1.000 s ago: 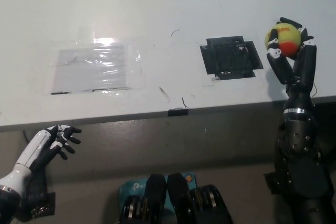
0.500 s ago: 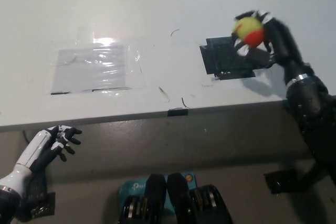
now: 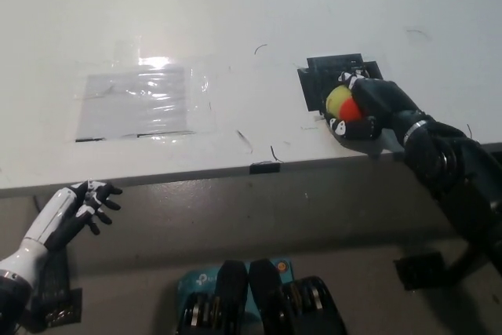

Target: The robot uses right hand to squeeze a small tennis ball placed on the black area of the table

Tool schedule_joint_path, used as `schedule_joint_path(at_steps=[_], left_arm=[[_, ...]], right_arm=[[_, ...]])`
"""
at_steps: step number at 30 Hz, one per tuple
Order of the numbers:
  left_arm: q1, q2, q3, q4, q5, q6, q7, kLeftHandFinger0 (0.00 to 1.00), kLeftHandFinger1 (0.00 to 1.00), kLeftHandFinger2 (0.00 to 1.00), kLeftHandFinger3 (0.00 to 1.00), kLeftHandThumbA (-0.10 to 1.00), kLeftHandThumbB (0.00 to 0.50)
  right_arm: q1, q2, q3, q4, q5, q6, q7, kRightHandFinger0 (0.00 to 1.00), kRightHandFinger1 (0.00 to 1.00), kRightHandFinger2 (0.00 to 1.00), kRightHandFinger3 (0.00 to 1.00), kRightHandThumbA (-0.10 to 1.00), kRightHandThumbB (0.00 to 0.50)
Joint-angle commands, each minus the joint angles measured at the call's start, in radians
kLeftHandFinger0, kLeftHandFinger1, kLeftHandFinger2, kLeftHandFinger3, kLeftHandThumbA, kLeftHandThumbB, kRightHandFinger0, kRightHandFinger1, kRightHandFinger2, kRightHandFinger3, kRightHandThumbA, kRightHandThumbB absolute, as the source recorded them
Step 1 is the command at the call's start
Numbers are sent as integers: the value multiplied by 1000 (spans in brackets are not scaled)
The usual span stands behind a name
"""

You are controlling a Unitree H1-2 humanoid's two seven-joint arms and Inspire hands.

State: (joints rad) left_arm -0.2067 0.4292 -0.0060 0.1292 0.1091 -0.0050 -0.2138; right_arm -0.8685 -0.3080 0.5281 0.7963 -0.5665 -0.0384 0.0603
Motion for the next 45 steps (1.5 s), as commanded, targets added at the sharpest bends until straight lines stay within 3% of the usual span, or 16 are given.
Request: schedule_joint_path(at_steps=[1,3,4,5,6,7,8,9,14,21,28,29,32,36,45], left_arm=[[-23,25,6,-11,-3,-17,-12,363,429,512,619,917,61],[-24,27,5,-9,0,-15,-12,368,429,518,626,920,72],[-26,26,5,-6,-1,-20,-12,354,419,505,618,926,78],[-26,26,5,-3,-3,-26,-13,354,420,504,616,929,88],[-19,26,5,-3,-6,-30,-13,357,422,504,617,931,90],[-10,25,5,-7,-6,-31,-13,358,423,504,617,931,90],[-11,27,4,-5,-1,-32,-12,363,428,509,617,938,95],[-12,29,4,-3,0,-39,-13,356,425,511,620,941,89],[-11,23,9,0,-4,-28,-11,375,442,523,629,948,124],[2,24,4,-11,7,-17,-10,375,440,526,620,943,95],[10,16,16,-24,-7,4,-8,429,478,556,633,956,139],[9,17,15,-15,-7,-22,-7,425,473,549,633,946,101],[10,22,7,-21,11,-20,-8,403,458,539,632,939,62],[12,22,5,-15,15,-29,-7,389,449,532,628,958,92],[18,18,9,-18,7,-31,-10,371,442,519,614,951,81]], right_arm=[[-43,-22,30,25,-76,86,55,1000,1000,1000,1000,-49,61],[-44,-24,46,19,-98,116,70,1000,1000,1000,1000,48,42],[-42,-22,47,11,-103,148,78,1000,1000,1000,1000,152,98],[-34,-24,42,-12,-98,171,95,1000,1000,1000,1000,313,208],[-23,-27,41,-33,-98,185,110,1000,1000,1000,1000,386,249],[-14,-27,42,-44,-101,190,114,1000,1000,1000,1000,388,251],[-6,-31,35,-51,-92,151,90,1000,1000,1000,1000,792,471],[-2,-31,24,-66,-79,144,100,1000,1000,1000,1000,1000,499],[3,-38,37,-158,-102,164,143,1000,1000,1000,1000,1000,500],[53,-30,18,-240,-123,159,99,1000,1000,1000,1000,1000,500],[91,-24,-57,-317,-103,136,52,1000,1000,1000,1000,1000,500],[98,-23,-69,-325,-102,129,35,1000,1000,1000,1000,1000,500],[112,-30,-96,-373,-111,140,23,1000,1000,1000,1000,1000,500],[131,-43,-124,-413,-119,132,6,1000,1000,1000,1000,1000,500],[171,-79,-194,-537,-101,149,44,1000,1000,1000,1000,1000,500]])
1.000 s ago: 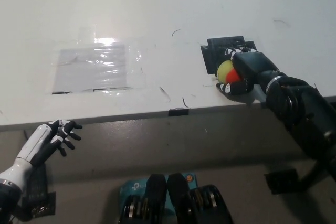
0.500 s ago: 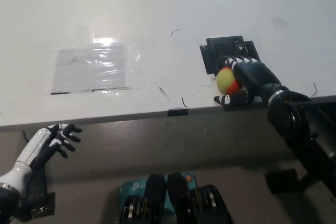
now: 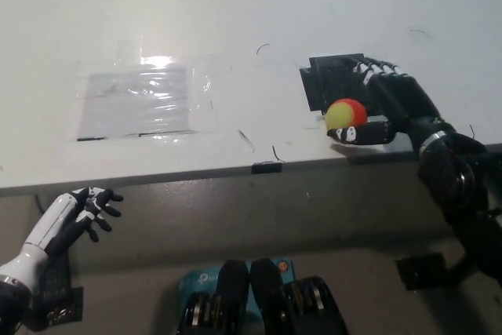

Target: The robot uses right hand to squeeze a small tennis ball placed on the black area of the table

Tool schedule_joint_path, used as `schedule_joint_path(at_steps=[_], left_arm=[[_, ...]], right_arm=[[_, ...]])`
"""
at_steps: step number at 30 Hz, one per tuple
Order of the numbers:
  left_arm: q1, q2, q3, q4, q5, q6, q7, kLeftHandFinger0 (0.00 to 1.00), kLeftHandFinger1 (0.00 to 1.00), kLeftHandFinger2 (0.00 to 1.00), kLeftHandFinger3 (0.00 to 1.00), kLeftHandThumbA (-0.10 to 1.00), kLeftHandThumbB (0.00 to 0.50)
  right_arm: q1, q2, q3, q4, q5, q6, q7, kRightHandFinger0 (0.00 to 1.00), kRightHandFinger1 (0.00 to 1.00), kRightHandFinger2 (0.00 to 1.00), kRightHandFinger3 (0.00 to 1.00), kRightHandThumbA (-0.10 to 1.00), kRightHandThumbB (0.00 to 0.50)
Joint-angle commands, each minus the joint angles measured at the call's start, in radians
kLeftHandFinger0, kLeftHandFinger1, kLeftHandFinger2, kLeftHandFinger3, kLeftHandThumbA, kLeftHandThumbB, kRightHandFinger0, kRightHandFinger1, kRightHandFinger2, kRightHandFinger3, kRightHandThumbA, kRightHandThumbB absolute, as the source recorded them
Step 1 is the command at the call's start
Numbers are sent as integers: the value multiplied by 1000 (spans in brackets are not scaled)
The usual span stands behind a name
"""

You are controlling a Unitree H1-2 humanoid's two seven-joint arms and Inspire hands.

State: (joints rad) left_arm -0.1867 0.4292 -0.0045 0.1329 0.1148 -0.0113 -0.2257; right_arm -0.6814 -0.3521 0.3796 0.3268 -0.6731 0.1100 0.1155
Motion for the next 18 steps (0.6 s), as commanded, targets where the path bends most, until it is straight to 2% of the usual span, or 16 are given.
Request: schedule_joint_path(at_steps=[1,5,6,7,8,9,10,11,12,13,15,16,17,18], left_arm=[[-1,19,8,-20,1,-23,2,379,449,525,622,948,77],[-2,16,8,-13,-2,-24,2,388,451,528,623,935,79],[-1,16,7,-17,-1,-23,2,387,449,519,615,937,79],[-1,16,8,-15,-3,-23,1,389,453,520,612,936,84],[-1,17,7,-17,1,-21,2,391,455,522,611,938,83],[-19,22,12,-15,-8,-6,-5,402,466,530,613,934,93],[-19,20,13,-17,-12,0,-6,410,472,536,615,930,90],[-26,20,12,-8,-9,-12,-3,416,476,544,615,935,96],[-26,18,12,-6,-10,-12,-2,418,477,546,615,937,95],[-22,20,12,-12,-8,-13,-3,412,464,546,633,946,94],[-18,23,9,-21,3,1,-1,408,463,557,651,958,98],[-16,26,4,-18,11,-13,-1,400,457,556,651,970,85],[-13,25,4,-17,11,-14,0,397,454,556,650,974,102],[-11,24,5,-16,9,-14,0,394,452,559,652,971,92]], right_arm=[[-11,-37,-58,-76,12,-3,-17,1000,1000,1000,1000,1000,500],[38,-36,-134,-190,67,34,12,1000,1000,1000,1000,1000,495],[90,-21,-226,-267,196,-5,-7,1000,1000,1000,1000,617,293],[125,-10,-285,-314,262,-22,-22,1000,1000,1000,1000,349,221],[159,10,-342,-358,333,-33,-31,856,954,1000,1000,162,193],[172,21,-374,-385,334,-26,-49,663,720,813,890,131,125],[182,26,-387,-397,330,-23,-51,520,568,679,791,118,133],[244,51,-450,-444,384,-33,-77,273,313,461,643,42,69],[242,55,-456,-444,382,-33,-69,187,226,385,592,30,77],[309,66,-490,-454,401,-73,-95,75,102,239,497,94,21],[354,91,-531,-437,434,-100,-102,11,37,146,433,131,21],[383,110,-558,-409,456,-141,-122,0,28,117,392,127,37],[395,124,-576,-402,476,-143,-121,0,5,80,343,162,53],[421,162,-614,-384,524,-138,-131,50,0,12,219,233,66]])
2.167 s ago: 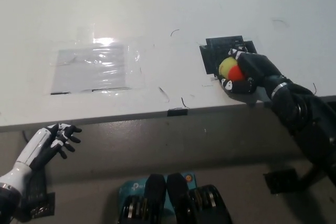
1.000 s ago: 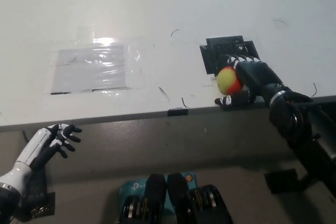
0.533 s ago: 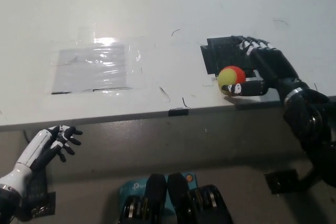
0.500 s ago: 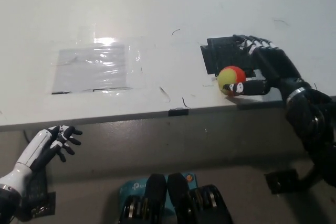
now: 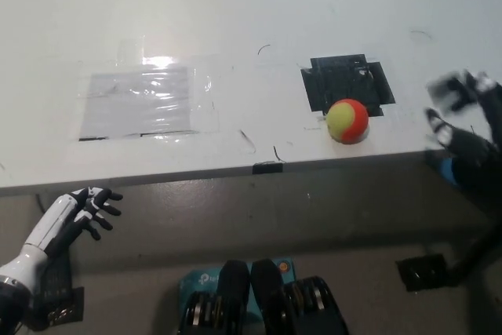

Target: The robot uses right hand to squeeze a small tennis ball placed on the black area of the table

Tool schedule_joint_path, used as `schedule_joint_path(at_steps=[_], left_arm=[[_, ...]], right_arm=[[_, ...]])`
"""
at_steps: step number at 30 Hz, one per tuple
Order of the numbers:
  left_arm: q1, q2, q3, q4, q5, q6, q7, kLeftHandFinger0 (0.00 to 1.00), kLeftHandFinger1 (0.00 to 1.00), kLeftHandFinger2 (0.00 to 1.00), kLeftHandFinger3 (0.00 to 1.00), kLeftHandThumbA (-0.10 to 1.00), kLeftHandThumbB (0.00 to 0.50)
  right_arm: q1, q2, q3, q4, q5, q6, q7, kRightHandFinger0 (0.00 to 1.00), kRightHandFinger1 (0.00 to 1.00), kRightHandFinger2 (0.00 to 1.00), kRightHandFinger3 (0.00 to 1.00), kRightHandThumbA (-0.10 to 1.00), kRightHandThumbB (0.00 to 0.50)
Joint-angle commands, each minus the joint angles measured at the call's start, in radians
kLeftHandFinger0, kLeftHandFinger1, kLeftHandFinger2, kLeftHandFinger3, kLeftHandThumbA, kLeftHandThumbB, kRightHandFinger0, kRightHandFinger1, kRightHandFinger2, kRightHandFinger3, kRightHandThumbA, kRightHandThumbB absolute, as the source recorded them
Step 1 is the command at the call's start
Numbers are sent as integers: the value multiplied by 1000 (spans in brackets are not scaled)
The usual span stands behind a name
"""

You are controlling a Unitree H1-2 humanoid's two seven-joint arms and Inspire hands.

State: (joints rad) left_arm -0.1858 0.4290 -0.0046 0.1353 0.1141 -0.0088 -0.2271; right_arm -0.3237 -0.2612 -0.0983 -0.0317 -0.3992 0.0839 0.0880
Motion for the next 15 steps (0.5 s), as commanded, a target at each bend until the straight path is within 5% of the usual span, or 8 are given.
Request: schedule_joint_path(at_steps=[1,4,11,15], left_arm=[[-8,24,6,-16,6,-20,1,392,451,562,654,966,89],[-4,24,3,-22,11,-14,1,383,454,555,646,963,99],[-6,18,3,-14,5,-12,0,412,478,574,658,986,136],[-2,18,6,-18,0,-14,0,415,481,573,659,973,134]], right_arm=[[84,105,-166,-13,277,-109,-116,68,0,0,167,270,72],[109,189,-223,36,351,-181,-147,0,0,0,5,247,67],[101,288,-310,129,380,-172,-185,0,0,6,25,296,60],[109,265,-281,194,284,-219,-213,0,0,39,86,193,42]])
